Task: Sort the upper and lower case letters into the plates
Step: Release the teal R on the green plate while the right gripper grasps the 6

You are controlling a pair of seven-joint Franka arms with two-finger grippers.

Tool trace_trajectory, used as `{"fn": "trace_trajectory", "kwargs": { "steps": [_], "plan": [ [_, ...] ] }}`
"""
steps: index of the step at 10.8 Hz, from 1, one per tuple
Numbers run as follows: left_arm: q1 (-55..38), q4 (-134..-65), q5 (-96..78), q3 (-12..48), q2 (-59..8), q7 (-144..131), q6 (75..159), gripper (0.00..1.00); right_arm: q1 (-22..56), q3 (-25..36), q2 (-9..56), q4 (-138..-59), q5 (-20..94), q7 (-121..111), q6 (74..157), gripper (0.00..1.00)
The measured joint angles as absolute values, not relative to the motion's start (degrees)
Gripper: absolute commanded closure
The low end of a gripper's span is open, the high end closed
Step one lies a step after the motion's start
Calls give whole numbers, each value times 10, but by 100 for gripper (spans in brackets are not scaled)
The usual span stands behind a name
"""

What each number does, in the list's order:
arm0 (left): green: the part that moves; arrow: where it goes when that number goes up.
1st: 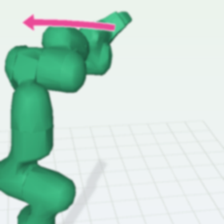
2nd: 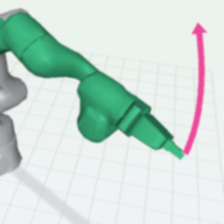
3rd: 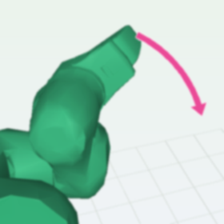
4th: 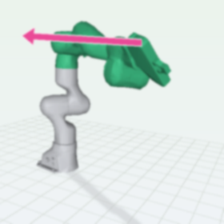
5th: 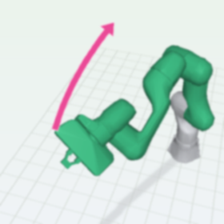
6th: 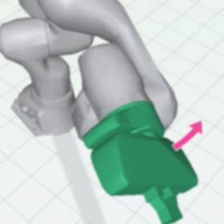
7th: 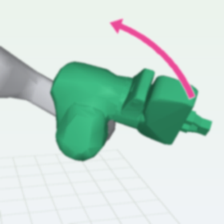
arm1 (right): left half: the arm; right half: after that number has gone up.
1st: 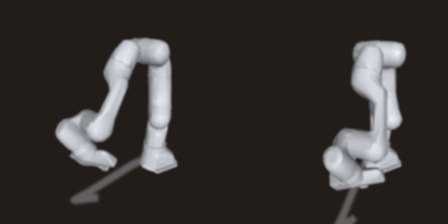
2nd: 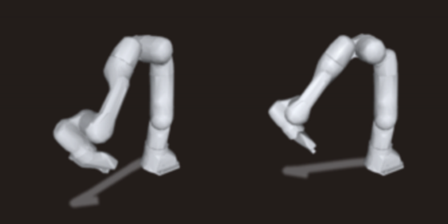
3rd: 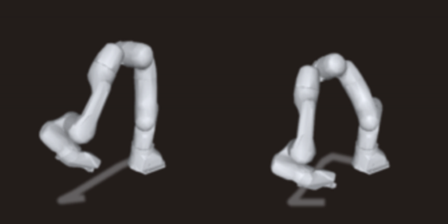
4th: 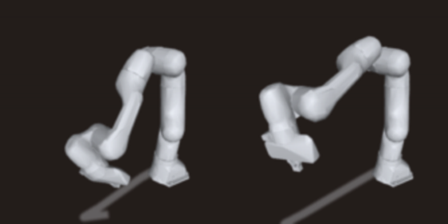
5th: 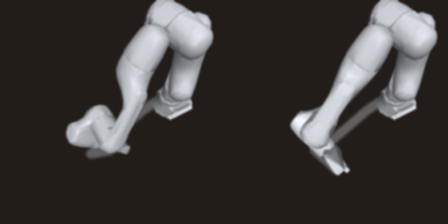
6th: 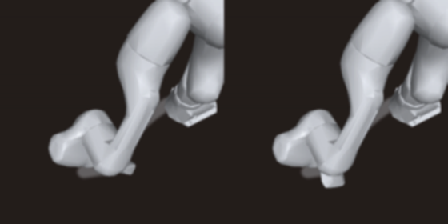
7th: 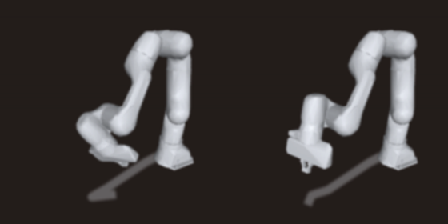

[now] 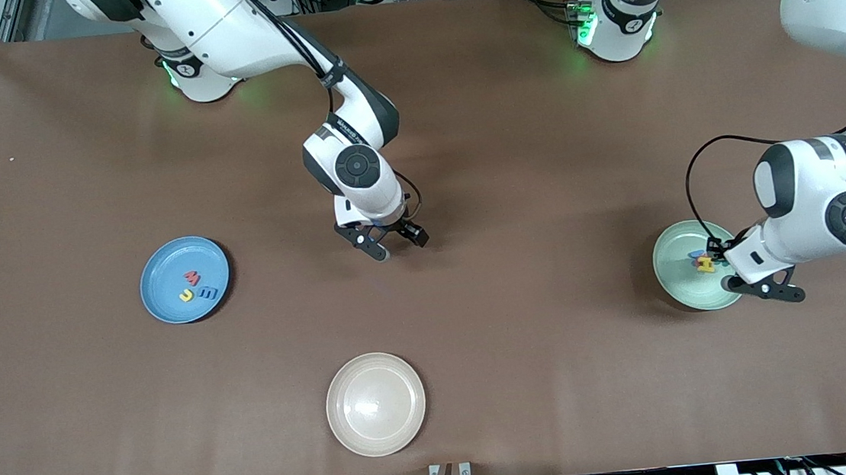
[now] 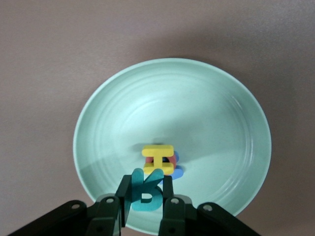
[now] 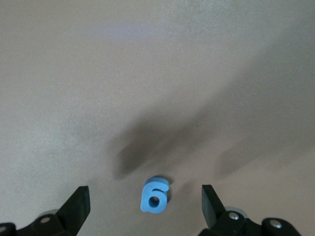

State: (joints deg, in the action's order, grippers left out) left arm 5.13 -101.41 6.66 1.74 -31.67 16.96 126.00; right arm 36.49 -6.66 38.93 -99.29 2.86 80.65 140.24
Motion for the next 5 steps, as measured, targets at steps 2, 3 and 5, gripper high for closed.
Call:
{"fn": "trace_trajectory", "kwargs": {
  "steps": [2,3,5],
  "plan": [
    [48,-1013,67,18,-327,170,1275,100,366,-67,396,-993,29,807,1411,0],
    [47,-1013,67,17,-333,170,1280,100,368,-67,398,-993,29,807,1412,0],
    [47,-1013,67,17,-342,170,1283,73,375,-67,404,-993,29,807,1413,0]
  ]
}}
